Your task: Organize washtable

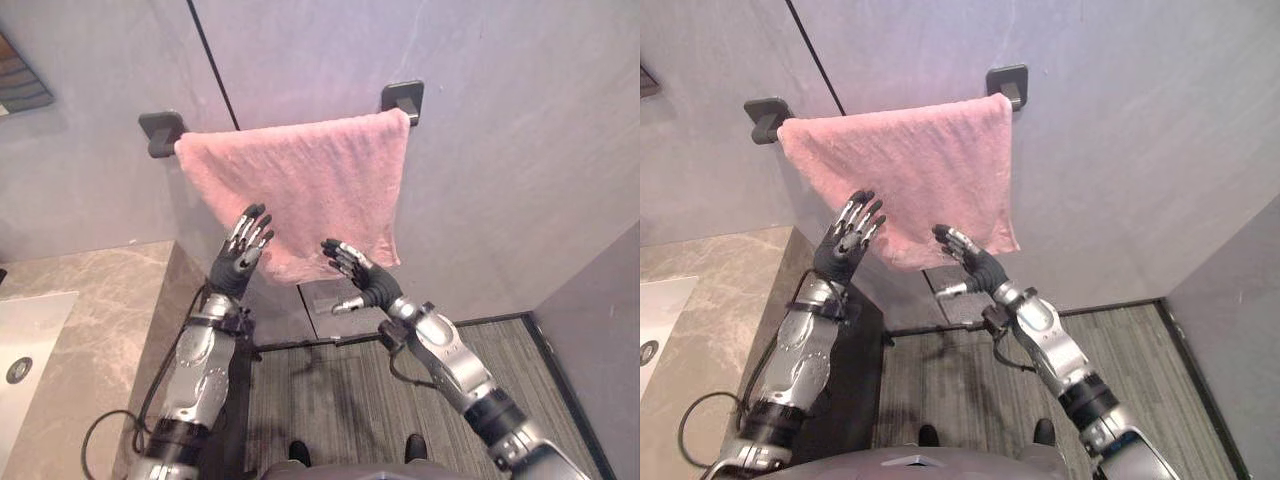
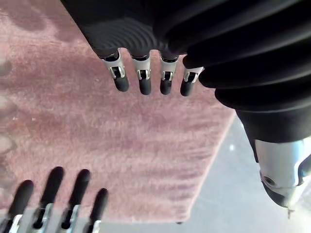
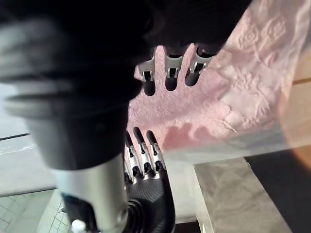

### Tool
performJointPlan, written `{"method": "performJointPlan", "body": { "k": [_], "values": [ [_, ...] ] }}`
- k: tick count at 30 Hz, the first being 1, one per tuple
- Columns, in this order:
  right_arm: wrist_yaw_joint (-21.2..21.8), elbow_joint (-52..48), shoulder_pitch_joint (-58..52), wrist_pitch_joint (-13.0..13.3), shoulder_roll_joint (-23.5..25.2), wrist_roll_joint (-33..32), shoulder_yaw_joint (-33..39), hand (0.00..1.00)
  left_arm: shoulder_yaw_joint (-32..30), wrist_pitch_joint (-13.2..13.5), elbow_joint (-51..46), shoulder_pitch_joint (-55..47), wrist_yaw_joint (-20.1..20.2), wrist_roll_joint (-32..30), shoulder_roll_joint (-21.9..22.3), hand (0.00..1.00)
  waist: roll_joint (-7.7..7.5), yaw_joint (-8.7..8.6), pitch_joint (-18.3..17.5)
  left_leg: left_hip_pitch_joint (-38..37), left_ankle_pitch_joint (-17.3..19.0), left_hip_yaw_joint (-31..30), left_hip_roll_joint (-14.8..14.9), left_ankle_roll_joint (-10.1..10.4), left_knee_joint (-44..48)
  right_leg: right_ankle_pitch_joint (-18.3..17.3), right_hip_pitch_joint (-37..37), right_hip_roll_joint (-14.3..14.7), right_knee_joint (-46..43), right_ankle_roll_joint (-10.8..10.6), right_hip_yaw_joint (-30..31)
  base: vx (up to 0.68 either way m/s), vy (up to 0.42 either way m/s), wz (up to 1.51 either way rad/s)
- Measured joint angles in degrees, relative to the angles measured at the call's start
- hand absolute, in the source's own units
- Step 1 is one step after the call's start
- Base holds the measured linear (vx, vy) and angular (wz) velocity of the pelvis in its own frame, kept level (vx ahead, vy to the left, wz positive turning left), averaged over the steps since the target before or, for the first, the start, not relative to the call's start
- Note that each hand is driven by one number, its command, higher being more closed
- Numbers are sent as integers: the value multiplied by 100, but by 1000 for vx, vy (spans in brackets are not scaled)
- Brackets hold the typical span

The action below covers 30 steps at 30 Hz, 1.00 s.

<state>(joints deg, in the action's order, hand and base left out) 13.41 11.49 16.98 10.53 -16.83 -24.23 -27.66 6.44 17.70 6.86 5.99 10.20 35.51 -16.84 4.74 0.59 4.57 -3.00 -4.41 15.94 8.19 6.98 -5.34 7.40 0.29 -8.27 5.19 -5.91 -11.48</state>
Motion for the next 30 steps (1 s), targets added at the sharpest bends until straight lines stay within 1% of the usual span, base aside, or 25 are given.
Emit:
{"method": "performJointPlan", "body": {
  "k": [3,6,7,8,10,12,14,15,17,18,21,22,23,26,30],
  "values": [
    [-204,252,572,0,30,-1,-153,0,44,-4,452,496,-142,3,-30,0,-1,9,1,-14,-7,41,5,-1,1,21,-12,8,0,11,53,-21,4,-7],
    [-346,503,1031,1,249,-380,-221,0,45,-2,839,1065,-261,22,-144,0,-3,22,6,7,-8,96,10,-1,0,51,-67,14,1,19,130,-36,7,-9],
    [-366,507,1098,1,265,-399,-221,0,47,-3,927,1183,-280,38,-151,0,-4,23,7,30,-8,97,10,-1,0,60,-90,13,1,20,130,-51,14,-4],
    [-446,693,1370,7,345,-404,-217,0,47,-3,1166,1516,-329,176,-174,0,-15,22,45,90,-20,103,11,-8,0,92,-160,15,1,27,142,-59,13,-3],
    [-531,1017,1695,2,415,-443,-200,0,50,-5,1489,1899,-394,249,-176,0,-29,23,88,155,-45,106,12,-13,0,123,-223,16,1,32,158,-64,12,-2],
    [-715,1252,2096,1,432,-620,-44,0,51,-7,1851,2447,-482,417,-211,0,-56,33,180,292,-107,107,11,-22,-1,180,-364,16,1,47,160,-62,11,1],
    [-849,1363,2324,2,434,-648,190,0,50,-8,2051,2727,-534,460,-289,0,-57,26,283,327,-127,116,11,-26,-1,201,-407,18,1,52,174,-44,7,-2],
    [-947,1365,2420,9,433,-869,371,0,45,-10,2070,2829,-586,463,-359,0,-57,13,325,378,-142,117,10,-26,-2,213,-460,18,1,55,174,-33,7,-1],
    [-1076,1365,2453,15,407,-1081,618,0,23,-10,2079,2876,-641,464,-400,0,-59,12,327,443,-170,126,10,-25,-2,222,-530,19,0,60,177,0,0,0],
    [-1122,1384,2451,14,360,-1086,739,0,12,-10,2179,2898,-659,464,-400,0,-56,11,331,442,-172,134,10,-25,-1,222,-533,20,0,60,181,0,0,0],
    [-1138,1380,2450,14,260,-1141,1004,0,-33,-11,2279,2921,-696,463,-402,0,-56,-7,339,440,-172,139,8,-25,-1,222,-536,20,0,60,190,0,0,0],
    [-1171,1380,2445,15,192,-1298,1128,0,-58,-12,2280,2921,-693,461,-402,0,-53,-8,351,439,-172,139,8,-25,-1,222,-536,20,0,60,191,0,0,0],
    [-1184,1380,2434,16,173,-1300,1267,0,-103,-15,2282,2920,-689,460,-402,0,-54,-10,373,435,-172,139,8,-25,-1,223,-535,21,0,60,194,0,0,0],
    [-1198,1380,2367,38,76,-1527,1715,0,-357,-15,2281,2859,-683,457,-400,0,-52,-22,501,415,-178,178,8,-28,-4,242,-533,23,0,63,231,-33,6,-6],
    [-1243,1337,1802,50,-126,-1614,2313,0,-888,-17,2284,2100,-756,461,-369,0,-49,-62,503,374,-176,199,9,-29,-6,242,-523,30,0,62,276,5,1,-5]
  ]
}}
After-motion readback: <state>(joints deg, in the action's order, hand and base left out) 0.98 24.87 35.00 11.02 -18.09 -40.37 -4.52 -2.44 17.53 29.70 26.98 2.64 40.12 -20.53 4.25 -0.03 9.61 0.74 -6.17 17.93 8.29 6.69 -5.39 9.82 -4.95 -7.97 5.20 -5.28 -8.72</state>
